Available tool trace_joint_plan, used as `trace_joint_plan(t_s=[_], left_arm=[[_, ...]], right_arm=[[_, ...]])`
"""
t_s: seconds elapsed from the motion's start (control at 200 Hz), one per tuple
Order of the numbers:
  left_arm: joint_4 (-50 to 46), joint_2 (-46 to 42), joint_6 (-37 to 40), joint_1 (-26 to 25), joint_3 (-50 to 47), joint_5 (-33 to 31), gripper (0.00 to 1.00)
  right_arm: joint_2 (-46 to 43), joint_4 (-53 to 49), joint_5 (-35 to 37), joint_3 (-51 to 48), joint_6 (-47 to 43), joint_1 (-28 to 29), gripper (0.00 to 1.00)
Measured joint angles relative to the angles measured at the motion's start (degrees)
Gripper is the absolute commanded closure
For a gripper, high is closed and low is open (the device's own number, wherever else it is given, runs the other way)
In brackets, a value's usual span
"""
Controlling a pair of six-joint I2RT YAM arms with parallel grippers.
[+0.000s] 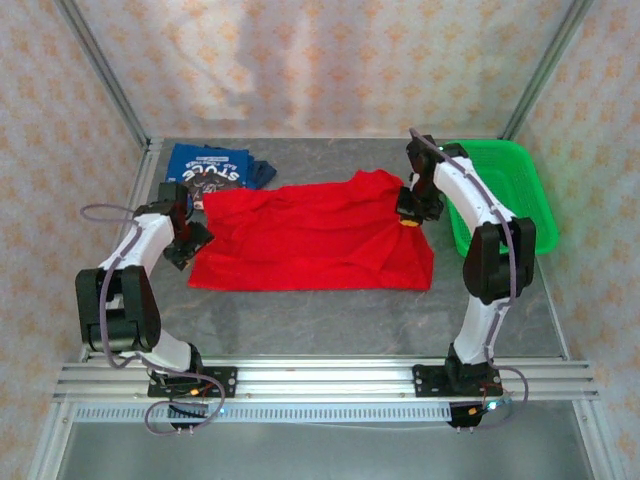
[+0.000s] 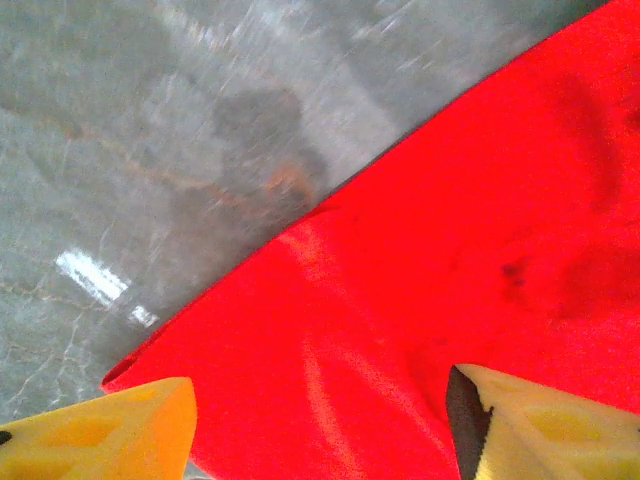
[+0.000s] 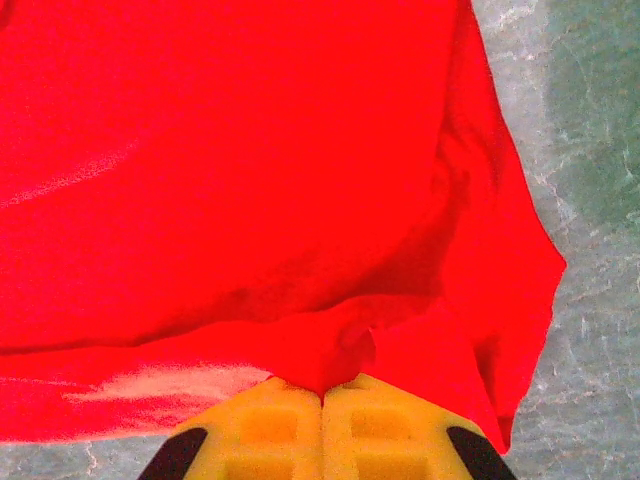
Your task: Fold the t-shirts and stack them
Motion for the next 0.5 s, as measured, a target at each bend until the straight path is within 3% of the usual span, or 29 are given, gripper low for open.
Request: trace_joint_plan(t_s=[0.3,0.44,0.5], left_arm=[[-1.4,-12.4,-2.5,-0.1,2.1,2.9,0.3],[-1.0,-16.9,-4.7,-2.2,-2.1,5.0,0.36],[-0.7,-17.7,-5.7,-4.5,-4.6,5.6,0.39]], right_arm=[[4.9,0.3,0.0,5.5,0.1,-0.6,1.0],[6.3,0.5,0.0,7.2,0.4,-1.6,1.0],[7.1,0.5,-0.1,8.2,0.5,-2.0,0.94]])
